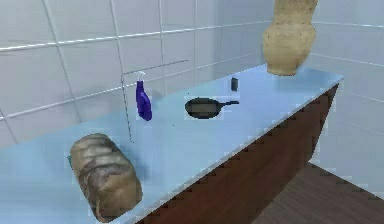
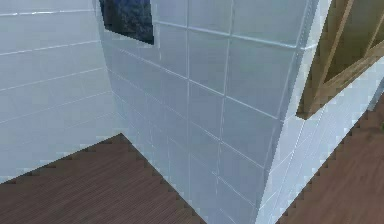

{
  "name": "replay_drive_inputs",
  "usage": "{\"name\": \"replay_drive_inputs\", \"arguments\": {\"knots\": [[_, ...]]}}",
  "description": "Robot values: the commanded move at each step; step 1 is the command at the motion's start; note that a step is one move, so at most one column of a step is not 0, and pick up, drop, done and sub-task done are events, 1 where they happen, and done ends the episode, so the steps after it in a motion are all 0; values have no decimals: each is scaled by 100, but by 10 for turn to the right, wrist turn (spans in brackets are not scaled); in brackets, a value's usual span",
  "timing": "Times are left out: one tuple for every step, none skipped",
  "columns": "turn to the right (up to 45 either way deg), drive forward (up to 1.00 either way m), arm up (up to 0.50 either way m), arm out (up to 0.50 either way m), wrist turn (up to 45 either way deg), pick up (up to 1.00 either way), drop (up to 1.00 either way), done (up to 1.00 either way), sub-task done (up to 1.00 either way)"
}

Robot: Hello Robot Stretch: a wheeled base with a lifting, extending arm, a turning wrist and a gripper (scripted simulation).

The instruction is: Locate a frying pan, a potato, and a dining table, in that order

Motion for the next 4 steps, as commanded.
{"name": "replay_drive_inputs", "arguments": {"knots": [[450,0,0,0,0,0,0,0,0],[450,0,0,0,0,0,0,0,0],[450,0,0,0,0,0,0,0,0],[120,0,0,0,0,0,0,0,0]]}}
